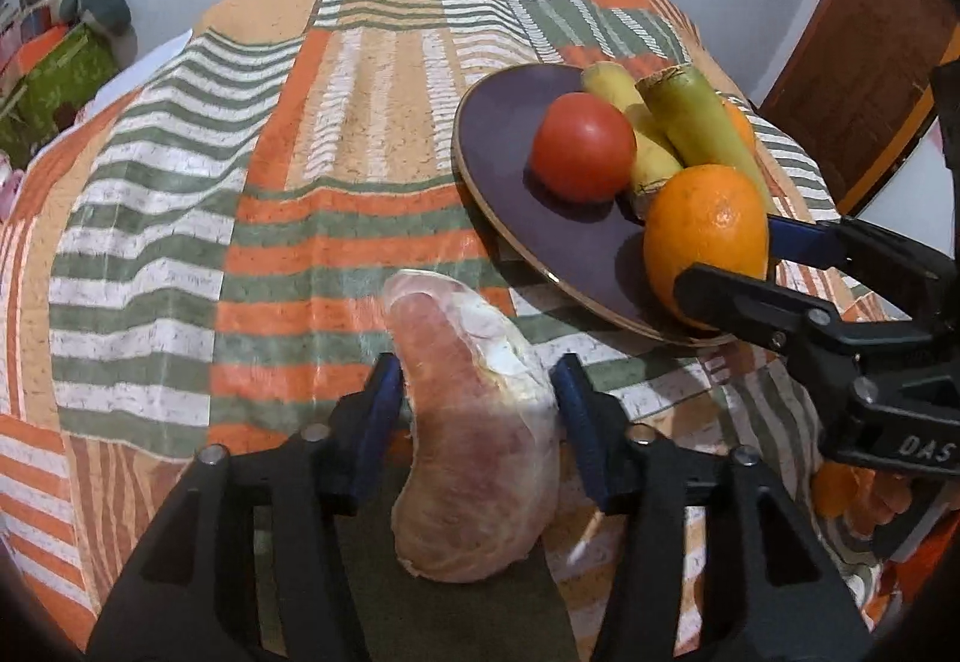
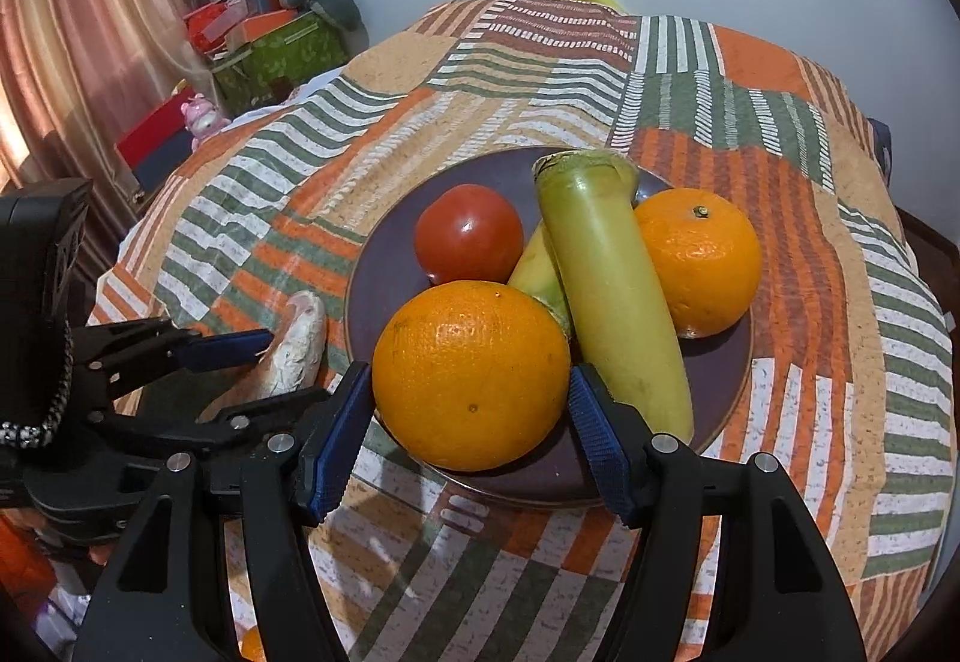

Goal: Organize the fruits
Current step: 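Lower the orange onto the plate with the right tool while the left places the grapefruit segment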

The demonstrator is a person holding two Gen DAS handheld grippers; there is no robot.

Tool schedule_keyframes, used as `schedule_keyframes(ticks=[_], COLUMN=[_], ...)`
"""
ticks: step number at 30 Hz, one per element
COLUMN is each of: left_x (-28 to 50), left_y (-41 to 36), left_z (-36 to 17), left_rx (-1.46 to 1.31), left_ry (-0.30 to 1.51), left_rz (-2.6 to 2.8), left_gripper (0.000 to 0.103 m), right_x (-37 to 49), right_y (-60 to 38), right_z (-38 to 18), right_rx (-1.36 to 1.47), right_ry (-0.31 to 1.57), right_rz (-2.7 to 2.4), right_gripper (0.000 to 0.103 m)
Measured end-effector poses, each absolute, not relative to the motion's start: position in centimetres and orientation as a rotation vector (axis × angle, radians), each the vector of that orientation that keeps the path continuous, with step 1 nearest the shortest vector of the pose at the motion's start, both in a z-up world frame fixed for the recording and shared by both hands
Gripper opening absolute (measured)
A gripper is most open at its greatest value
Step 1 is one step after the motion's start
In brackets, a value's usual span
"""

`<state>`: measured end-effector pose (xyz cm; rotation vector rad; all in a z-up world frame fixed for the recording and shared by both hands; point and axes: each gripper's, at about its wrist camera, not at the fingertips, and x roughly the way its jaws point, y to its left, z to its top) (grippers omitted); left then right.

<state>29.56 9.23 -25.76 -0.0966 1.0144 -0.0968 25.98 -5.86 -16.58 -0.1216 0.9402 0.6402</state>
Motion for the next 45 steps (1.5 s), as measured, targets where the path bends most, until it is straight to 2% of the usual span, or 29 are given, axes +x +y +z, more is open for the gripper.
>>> schedule_keyframes(ticks=[13,25,36,45], left_x=[28.8,31.8,36.7,37.3], left_y=[10.1,8.2,7.2,6.2], left_z=[-22.6,-18.4,-19.7,-20.6], left_rx=[-0.148,-0.147,-0.156,-0.119], left_ry=[0.925,0.812,0.831,0.853], left_rz=[-0.099,-0.133,-0.111,-0.116], left_gripper=[0.042,0.042,0.042,0.043], right_x=[26.1,25.3,26.3,27.0], right_y=[-6.5,-8.7,-11.4,-12.2], right_z=[-16.3,-13.4,-13.6,-14.4], right_rx=[-0.095,-0.107,-0.073,-0.055], right_ry=[0.978,0.853,0.832,0.844], right_rz=[0.644,0.604,0.574,0.569], right_gripper=[0.063,0.069,0.070,0.070])
